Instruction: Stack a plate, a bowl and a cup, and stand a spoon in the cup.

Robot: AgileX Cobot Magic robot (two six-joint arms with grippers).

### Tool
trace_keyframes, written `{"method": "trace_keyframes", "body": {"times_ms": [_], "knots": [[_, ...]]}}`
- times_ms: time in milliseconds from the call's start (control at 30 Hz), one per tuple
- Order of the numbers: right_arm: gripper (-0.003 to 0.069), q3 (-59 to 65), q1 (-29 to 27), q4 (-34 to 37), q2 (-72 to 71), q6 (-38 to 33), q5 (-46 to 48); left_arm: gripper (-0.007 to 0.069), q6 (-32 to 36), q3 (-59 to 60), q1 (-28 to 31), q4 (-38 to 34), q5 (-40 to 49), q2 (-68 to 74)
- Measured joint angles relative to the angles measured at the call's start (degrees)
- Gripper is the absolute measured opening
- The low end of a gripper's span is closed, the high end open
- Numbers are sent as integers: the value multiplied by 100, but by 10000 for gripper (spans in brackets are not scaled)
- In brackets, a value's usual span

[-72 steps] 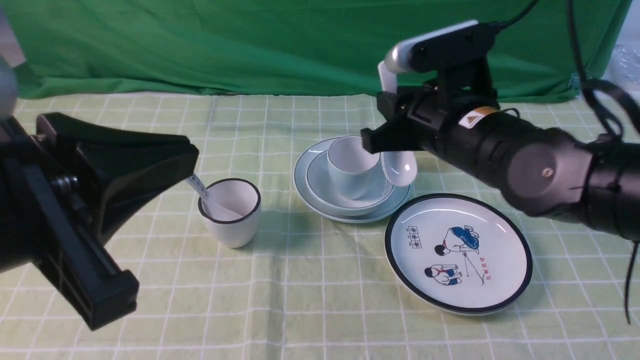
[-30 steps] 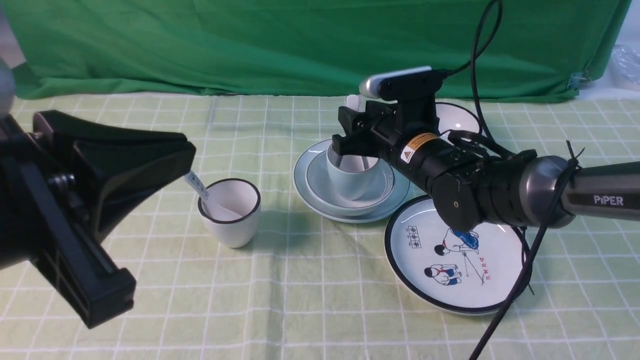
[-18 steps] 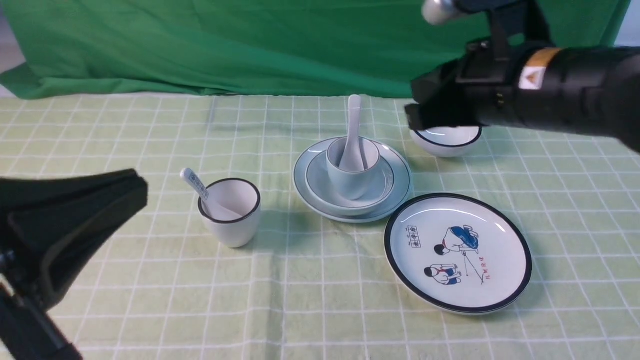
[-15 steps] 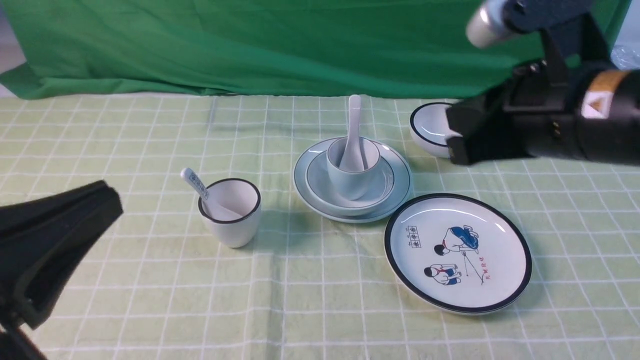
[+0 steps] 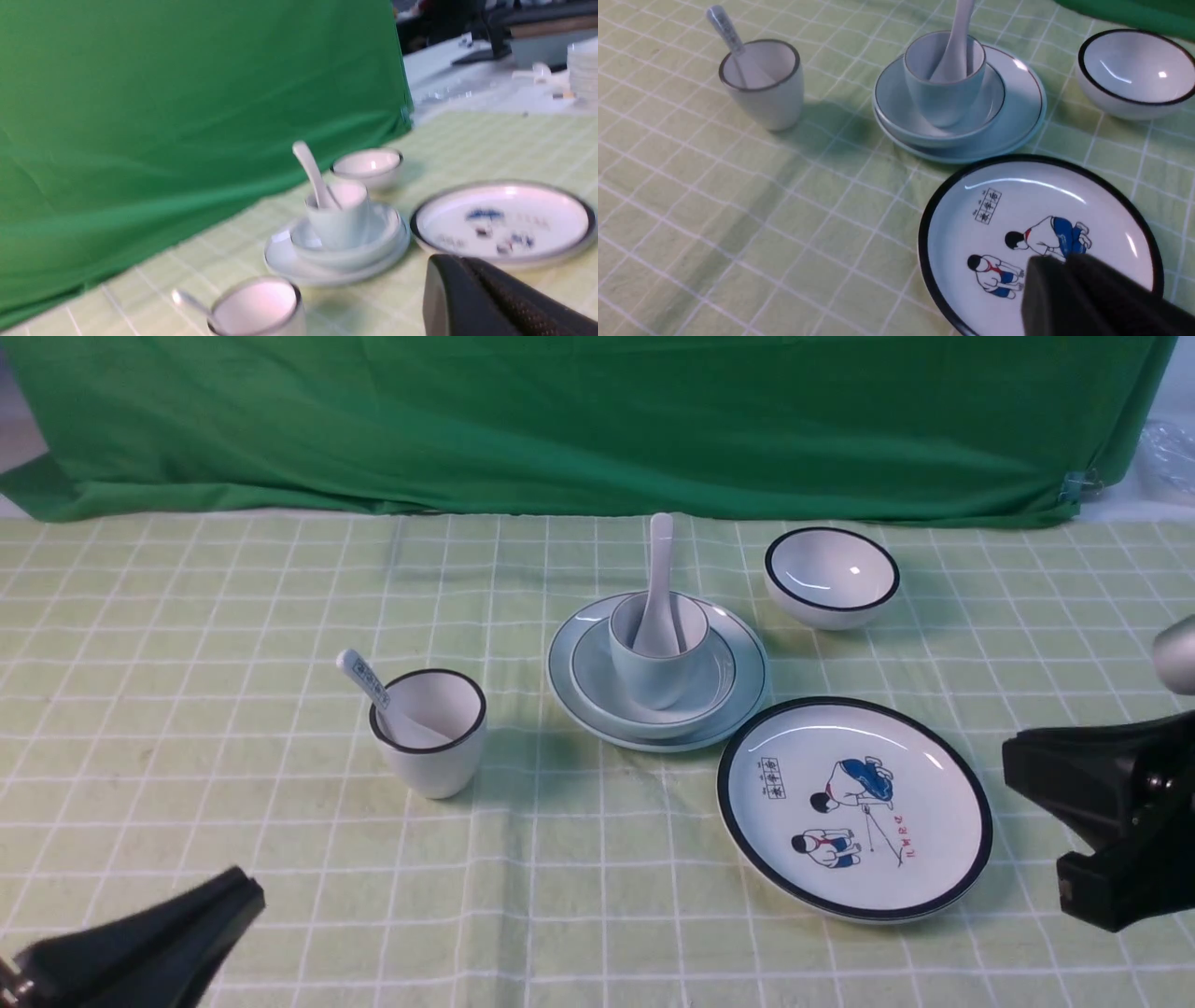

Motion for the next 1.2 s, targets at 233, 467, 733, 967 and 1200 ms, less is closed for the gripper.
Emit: {"method": "trace_keyframes", "body": {"times_ms": [233,467,733,967,1200], "knots": [[97,117,-215,-166,-200,-49,-135,4,0,62,0,7,786,0],[18,1268,-1542,-234,-1735,-49,-453,4,0,62,-8,14,1203,0],[17,3687,-2617,-240,-4282,-49,-687,4,0,62,-8,19,1231,0],[21,3795,-2752,-276,-4704,-5,-367,4,0,65,-12,19,1231,6],[36,3795,-2752,-276,-4704,1,-367,4,0,65,-12,19,1226,6]]}}
